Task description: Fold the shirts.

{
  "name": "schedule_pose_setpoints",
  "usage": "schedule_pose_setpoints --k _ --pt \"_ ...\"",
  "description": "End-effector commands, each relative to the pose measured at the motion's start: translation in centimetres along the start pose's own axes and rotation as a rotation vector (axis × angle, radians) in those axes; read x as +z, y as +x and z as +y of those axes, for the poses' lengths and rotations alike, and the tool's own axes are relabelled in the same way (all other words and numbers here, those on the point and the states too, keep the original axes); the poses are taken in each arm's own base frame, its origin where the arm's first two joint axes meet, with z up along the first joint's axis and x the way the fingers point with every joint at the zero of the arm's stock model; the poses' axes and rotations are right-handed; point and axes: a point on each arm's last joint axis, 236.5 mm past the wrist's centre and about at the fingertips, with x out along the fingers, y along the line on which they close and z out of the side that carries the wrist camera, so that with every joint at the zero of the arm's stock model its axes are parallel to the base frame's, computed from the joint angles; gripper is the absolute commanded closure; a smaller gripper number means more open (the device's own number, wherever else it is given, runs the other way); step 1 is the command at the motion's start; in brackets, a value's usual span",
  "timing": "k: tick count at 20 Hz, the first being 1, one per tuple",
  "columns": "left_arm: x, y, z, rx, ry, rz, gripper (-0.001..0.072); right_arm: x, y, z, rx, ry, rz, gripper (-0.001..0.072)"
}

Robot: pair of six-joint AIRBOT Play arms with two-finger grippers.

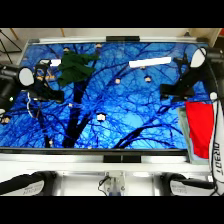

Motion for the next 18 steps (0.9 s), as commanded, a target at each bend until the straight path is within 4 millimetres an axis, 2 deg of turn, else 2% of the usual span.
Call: schedule_pose_setpoints --k 1,12,14,18 --pt "0.0 0.0 0.0 0.0 0.001 0.0 -0.0013 0.0 0.0 0.0 0.0 0.0 0.0 0.0164" --pt "0.0 0.0 0.0 0.0 0.001 0.0 -0.0013 0.1 0.0 0.0 0.0 -0.001 -0.003 0.0163" --pt "0.0 0.0 0.0 0.0 0.001 0.0 -0.0013 1.1 0.0 0.1 0.005 0.0 -0.046 0.0163" --pt "0.1 0.0 -0.1 -0.001 -0.004 -0.003 -0.0013 1.2 0.0 0.1 0.005 0.0 -0.05 0.0164"
